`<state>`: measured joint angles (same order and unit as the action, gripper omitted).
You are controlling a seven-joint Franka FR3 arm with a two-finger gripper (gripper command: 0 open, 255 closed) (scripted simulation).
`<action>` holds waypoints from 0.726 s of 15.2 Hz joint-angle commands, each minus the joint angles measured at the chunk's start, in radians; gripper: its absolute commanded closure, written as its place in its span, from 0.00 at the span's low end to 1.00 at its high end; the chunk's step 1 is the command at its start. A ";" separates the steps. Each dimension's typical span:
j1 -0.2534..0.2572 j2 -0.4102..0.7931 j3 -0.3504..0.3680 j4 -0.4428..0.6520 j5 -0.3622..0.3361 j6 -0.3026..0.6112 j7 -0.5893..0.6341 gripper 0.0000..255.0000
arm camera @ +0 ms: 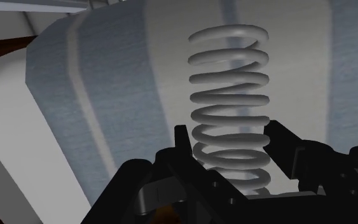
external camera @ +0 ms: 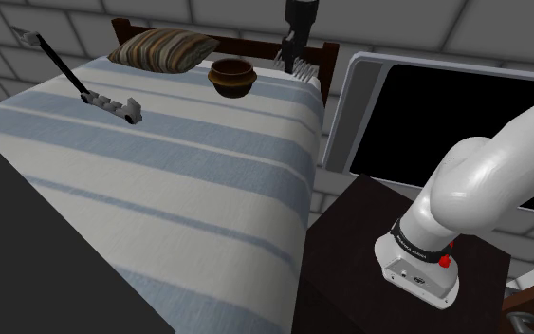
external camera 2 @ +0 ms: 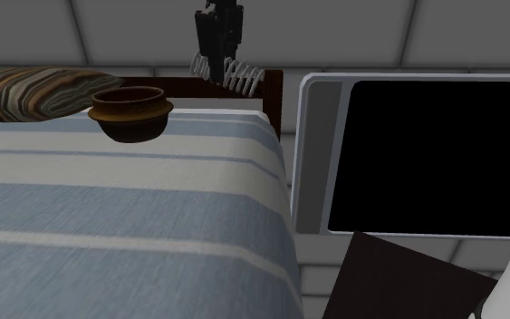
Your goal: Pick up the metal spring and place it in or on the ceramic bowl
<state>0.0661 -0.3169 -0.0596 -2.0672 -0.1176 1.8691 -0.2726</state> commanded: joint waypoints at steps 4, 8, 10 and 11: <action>0.001 0.007 0.002 0.075 0.003 -0.068 -0.006 1.00; 0.001 0.013 0.003 0.124 0.004 -0.111 -0.010 1.00; 0.005 0.093 0.006 0.205 0.009 -0.112 -0.004 1.00; 0.007 0.133 0.008 0.248 0.011 -0.115 -0.002 1.00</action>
<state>0.0709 -0.2180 -0.0541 -1.8526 -0.1081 1.7533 -0.2779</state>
